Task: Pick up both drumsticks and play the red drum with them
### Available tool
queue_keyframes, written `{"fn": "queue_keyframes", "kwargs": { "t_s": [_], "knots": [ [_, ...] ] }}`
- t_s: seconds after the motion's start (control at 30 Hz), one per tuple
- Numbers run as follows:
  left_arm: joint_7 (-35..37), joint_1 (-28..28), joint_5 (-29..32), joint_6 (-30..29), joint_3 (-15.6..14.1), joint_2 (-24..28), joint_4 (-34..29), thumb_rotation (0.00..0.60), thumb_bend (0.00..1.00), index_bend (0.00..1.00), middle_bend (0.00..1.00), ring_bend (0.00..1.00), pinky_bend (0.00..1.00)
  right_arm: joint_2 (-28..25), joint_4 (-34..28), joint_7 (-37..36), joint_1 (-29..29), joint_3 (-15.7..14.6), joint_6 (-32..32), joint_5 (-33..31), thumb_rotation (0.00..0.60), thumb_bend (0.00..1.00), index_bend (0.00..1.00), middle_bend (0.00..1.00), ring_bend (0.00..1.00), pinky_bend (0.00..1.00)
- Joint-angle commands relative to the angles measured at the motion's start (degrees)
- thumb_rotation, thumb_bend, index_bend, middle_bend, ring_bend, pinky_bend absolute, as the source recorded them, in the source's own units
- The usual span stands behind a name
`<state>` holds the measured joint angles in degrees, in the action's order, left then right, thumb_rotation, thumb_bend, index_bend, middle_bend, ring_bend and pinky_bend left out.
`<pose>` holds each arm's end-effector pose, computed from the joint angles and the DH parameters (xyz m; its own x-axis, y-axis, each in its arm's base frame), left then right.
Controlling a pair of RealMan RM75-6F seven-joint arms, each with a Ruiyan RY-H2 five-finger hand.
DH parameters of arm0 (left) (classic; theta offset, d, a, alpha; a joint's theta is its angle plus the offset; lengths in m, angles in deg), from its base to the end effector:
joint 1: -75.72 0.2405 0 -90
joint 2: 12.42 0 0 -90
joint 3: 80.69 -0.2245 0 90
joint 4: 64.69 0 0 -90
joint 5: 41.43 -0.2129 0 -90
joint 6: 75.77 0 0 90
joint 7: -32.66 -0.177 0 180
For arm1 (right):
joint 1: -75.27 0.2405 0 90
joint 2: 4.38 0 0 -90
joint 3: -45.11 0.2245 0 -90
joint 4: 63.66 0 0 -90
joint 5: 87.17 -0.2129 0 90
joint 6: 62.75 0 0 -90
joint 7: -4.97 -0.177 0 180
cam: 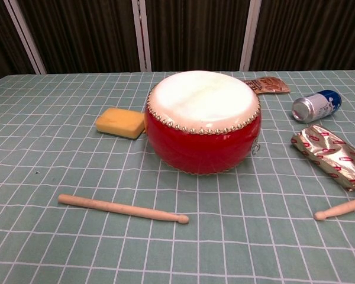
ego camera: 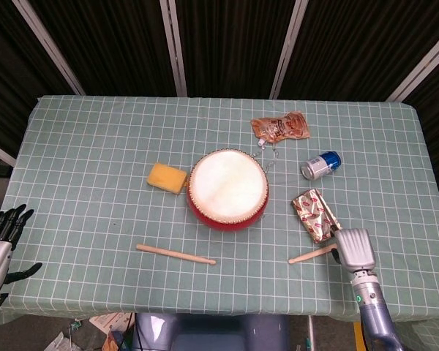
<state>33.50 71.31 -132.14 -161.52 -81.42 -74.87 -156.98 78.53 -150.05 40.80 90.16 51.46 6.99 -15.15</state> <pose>-0.2803 0.1957 0.1370 0.4181 0.0550 0.9067 0.9070 -0.0806 -0.4133 -0.2629 -0.2633 0.0273 0.6819 -0.1957 0.7048 -0.7261 -0.0652 0.6845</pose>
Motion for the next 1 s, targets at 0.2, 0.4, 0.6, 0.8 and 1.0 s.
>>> {"fn": "queue_keyframes", "kwargs": {
  "t_s": [0.2,0.4,0.6,0.8,1.0],
  "knots": [
    [-0.1,-0.1,0.2,0.2,0.1,0.0,-0.1,0.600,0.02,0.00,0.00,0.00,0.00,-0.1,1.3,2.7,1.3,0.6,-1.8,-4.3,0.600,0.33,0.48,1.00,1.00,1.00],
    [-0.2,0.0,0.2,0.1,0.0,0.0,-0.2,0.600,0.02,0.00,0.00,0.00,0.00,0.5,3.1,4.7,1.8,0.1,-2.7,-6.3,0.600,0.33,0.48,1.00,1.00,1.00],
    [0.0,0.0,0.2,0.2,0.0,0.0,-0.2,0.600,0.02,0.00,0.00,0.00,0.00,1.2,3.8,4.9,2.2,-0.5,-3.0,-7.1,0.600,0.33,0.48,1.00,1.00,1.00],
    [0.0,-0.1,0.3,0.2,0.1,0.0,-0.1,0.600,0.02,0.00,0.00,0.00,0.00,1.8,4.3,4.2,2.4,-0.9,-2.8,-7.1,0.600,0.33,0.48,1.00,1.00,1.00],
    [0.0,-0.1,0.4,0.2,0.2,-0.1,-0.2,0.600,0.02,0.00,0.00,0.00,0.00,2.0,4.7,3.6,2.7,-1.0,-2.7,-7.2,0.600,0.33,0.48,1.00,1.00,1.00]
  ]
}}
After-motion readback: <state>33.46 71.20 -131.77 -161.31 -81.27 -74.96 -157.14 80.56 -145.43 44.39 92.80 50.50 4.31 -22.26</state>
